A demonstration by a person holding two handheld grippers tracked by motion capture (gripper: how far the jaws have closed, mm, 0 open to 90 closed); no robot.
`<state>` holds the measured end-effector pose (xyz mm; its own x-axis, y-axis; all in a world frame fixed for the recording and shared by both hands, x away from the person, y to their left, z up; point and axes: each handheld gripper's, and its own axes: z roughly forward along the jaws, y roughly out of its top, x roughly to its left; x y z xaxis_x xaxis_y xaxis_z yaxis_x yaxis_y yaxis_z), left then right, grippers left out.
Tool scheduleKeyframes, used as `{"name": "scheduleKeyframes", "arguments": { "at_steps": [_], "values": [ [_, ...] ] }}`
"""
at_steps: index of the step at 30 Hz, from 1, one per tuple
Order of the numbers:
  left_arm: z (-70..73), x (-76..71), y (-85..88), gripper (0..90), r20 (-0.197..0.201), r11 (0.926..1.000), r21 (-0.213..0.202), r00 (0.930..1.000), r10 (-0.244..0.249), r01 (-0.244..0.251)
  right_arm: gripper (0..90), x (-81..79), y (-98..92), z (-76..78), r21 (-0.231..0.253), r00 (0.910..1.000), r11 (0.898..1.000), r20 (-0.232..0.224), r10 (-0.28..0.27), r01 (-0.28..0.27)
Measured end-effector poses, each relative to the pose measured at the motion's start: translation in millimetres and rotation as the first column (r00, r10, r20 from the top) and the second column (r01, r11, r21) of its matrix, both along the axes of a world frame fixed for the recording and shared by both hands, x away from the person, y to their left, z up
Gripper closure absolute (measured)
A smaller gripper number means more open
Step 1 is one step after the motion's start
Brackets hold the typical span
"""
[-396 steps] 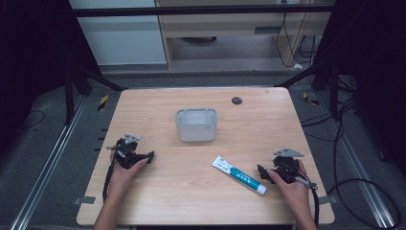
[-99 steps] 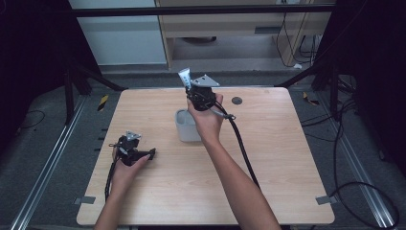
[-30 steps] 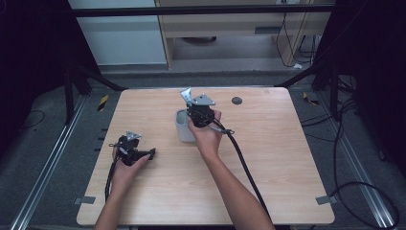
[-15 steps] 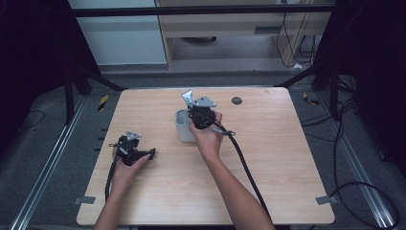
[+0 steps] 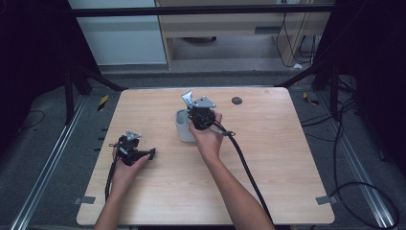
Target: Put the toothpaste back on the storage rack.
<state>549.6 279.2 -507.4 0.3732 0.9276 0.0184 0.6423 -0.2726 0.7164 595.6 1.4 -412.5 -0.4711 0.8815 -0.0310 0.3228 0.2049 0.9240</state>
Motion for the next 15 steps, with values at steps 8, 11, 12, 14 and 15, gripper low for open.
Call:
{"name": "scheduleKeyframes", "arguments": {
  "at_steps": [8,11,12,14,15],
  "values": [
    [0.0,0.1,0.0,0.7,0.0,1.0,0.0,1.0,0.0,0.0,79.1,-0.9,0.5,-1.9,-0.002,1.0,1.0,0.0,0.003,-0.003],
    [0.0,0.1,0.0,0.7,0.0,1.0,0.0,1.0,0.0,0.0,79.2,-1.3,0.9,-2.6,-0.003,1.0,1.0,-0.004,0.005,-0.005],
    [0.0,0.1,0.0,0.7,0.0,1.0,0.0,1.0,0.0,0.0,79.1,-1.1,0.7,-3.0,-0.006,1.0,1.0,0.0,0.008,-0.008],
    [0.0,0.1,-0.1,0.7,0.0,1.0,0.0,1.0,0.001,-0.001,79.2,-1.4,0.8,-3.8,-0.005,1.0,1.0,-0.004,0.006,-0.006],
    [0.0,0.2,-0.1,0.7,0.0,1.0,0.0,1.0,0.001,-0.001,79.1,-1.4,0.8,-4.3,-0.005,1.0,1.0,-0.005,0.007,-0.007]
  ]
}}
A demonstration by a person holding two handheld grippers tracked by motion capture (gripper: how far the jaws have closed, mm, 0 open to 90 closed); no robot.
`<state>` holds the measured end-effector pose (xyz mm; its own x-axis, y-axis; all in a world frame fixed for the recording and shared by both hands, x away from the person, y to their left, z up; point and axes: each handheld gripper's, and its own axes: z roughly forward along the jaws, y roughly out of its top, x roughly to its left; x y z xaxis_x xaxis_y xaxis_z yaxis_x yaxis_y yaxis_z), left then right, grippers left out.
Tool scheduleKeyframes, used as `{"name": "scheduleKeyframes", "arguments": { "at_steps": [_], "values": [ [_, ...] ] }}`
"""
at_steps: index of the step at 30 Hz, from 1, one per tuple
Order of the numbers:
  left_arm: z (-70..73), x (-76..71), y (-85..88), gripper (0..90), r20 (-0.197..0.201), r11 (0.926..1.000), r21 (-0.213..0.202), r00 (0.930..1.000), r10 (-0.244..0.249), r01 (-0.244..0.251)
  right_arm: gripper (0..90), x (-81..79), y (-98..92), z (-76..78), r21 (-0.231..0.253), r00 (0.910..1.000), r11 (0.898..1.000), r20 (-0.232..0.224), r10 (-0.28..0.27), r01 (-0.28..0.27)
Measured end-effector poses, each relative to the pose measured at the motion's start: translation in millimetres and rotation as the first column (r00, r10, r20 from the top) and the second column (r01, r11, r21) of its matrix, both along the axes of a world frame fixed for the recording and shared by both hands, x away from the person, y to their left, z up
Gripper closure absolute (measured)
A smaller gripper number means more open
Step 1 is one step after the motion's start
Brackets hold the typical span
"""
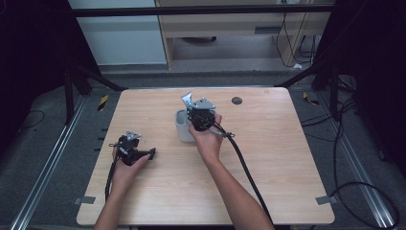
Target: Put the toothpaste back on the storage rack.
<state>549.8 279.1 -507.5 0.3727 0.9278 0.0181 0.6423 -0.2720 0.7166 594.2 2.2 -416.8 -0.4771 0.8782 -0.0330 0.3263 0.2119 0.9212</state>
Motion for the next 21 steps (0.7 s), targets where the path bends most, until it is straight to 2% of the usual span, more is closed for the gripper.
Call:
{"name": "scheduleKeyframes", "arguments": {
  "at_steps": [21],
  "values": [
    [0.0,0.0,0.0,0.7,0.0,1.0,0.0,1.0,0.0,0.0,77.8,1.7,4.6,-1.3,-0.015,0.9998,1.0,-0.01,0.015,-0.016]
  ]
}}
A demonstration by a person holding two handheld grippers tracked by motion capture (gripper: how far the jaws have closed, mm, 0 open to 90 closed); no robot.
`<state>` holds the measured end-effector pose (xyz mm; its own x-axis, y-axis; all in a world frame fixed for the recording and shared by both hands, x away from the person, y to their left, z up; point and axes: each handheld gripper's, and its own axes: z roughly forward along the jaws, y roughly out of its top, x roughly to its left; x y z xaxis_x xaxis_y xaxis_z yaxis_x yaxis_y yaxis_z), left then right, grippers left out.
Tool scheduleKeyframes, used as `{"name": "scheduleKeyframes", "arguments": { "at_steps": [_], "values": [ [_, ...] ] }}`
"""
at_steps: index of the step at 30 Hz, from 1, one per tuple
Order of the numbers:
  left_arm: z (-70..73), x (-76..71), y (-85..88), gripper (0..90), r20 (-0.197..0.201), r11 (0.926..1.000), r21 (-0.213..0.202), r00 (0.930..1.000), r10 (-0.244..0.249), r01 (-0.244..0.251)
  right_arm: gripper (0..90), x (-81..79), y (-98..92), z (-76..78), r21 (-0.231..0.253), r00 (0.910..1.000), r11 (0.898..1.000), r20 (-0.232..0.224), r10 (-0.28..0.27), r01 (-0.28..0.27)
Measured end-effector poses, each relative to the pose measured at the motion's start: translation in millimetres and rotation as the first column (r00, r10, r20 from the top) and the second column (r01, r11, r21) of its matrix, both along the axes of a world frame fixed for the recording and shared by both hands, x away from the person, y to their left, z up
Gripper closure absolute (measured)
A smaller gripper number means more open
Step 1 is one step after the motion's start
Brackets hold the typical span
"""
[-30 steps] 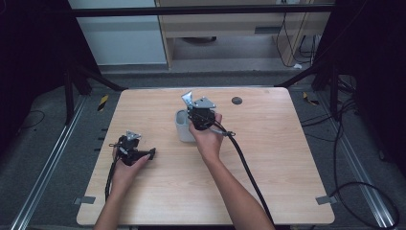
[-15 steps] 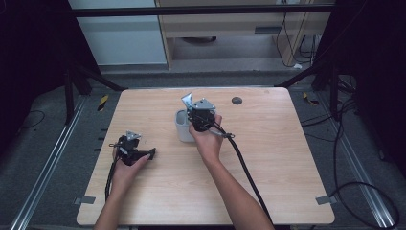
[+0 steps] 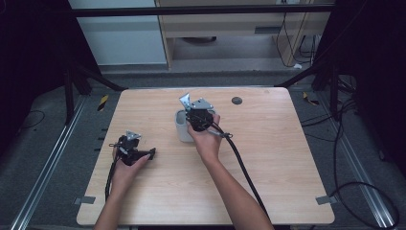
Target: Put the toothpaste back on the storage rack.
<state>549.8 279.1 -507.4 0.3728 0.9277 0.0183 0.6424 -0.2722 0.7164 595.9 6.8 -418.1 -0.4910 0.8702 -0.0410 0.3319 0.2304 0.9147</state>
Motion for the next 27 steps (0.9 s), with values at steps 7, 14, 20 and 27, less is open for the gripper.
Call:
{"name": "scheduleKeyframes", "arguments": {
  "at_steps": [7,14,20,27],
  "values": [
    [0.0,0.0,0.0,0.7,0.0,1.0,0.0,1.0,0.0,0.0,75.0,0.4,-1.5,1.5,0.011,1.0,1.0,0.002,0.005,-0.005],
    [0.0,0.0,0.0,0.7,0.0,1.0,0.0,1.0,0.0,0.0,70.9,-1.9,-2.8,5.1,0.014,0.9998,1.0,0.004,0.018,-0.018],
    [0.0,0.0,0.0,0.7,0.0,1.0,0.0,1.0,0.0,0.0,66.3,-5.9,-4.8,10.5,0.031,0.9995,0.999,0.001,0.031,-0.031],
    [0.0,0.0,0.0,0.7,0.0,1.0,0.0,1.0,0.0,0.0,60.4,-9.8,-7.9,17.6,0.041,0.9992,0.998,-0.004,0.04,-0.04]
  ]
}}
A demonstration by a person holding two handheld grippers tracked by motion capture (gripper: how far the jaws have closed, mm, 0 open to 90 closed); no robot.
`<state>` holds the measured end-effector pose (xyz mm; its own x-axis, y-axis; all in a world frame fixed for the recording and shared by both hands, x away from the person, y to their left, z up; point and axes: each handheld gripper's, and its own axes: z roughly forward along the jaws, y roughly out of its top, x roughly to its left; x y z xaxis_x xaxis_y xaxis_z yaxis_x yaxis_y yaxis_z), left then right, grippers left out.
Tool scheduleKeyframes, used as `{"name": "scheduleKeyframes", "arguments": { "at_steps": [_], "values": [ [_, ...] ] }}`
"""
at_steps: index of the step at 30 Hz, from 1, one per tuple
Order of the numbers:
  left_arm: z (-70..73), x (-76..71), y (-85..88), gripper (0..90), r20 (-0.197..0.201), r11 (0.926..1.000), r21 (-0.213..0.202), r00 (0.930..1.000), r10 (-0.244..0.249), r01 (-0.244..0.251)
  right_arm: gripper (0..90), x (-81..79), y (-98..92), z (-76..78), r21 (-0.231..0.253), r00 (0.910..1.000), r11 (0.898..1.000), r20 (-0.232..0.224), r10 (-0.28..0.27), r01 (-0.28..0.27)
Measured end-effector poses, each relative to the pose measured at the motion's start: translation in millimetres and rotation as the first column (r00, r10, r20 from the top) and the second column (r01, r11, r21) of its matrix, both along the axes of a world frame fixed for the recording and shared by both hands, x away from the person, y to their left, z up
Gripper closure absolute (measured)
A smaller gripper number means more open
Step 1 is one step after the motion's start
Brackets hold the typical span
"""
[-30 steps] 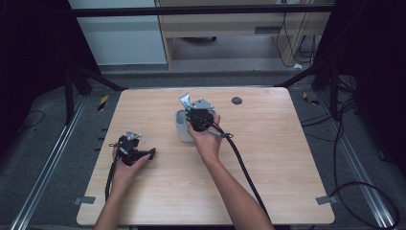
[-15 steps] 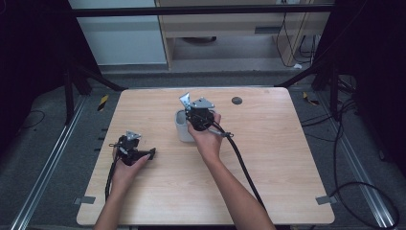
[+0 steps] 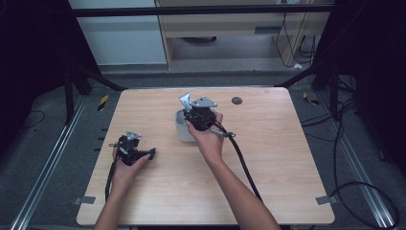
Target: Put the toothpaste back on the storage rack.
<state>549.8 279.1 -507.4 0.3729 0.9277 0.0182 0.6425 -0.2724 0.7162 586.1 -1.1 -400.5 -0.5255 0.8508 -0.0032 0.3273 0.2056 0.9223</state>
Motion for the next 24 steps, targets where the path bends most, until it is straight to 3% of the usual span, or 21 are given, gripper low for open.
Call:
{"name": "scheduleKeyframes", "arguments": {
  "at_steps": [24],
  "values": [
    [0.0,-0.1,-0.1,0.8,0.0,1.0,0.001,1.0,0.002,-0.002,26.9,-1.7,-18.6,12.3,-0.063,0.997,0.997,-0.062,0.047,-0.05]
  ]
}}
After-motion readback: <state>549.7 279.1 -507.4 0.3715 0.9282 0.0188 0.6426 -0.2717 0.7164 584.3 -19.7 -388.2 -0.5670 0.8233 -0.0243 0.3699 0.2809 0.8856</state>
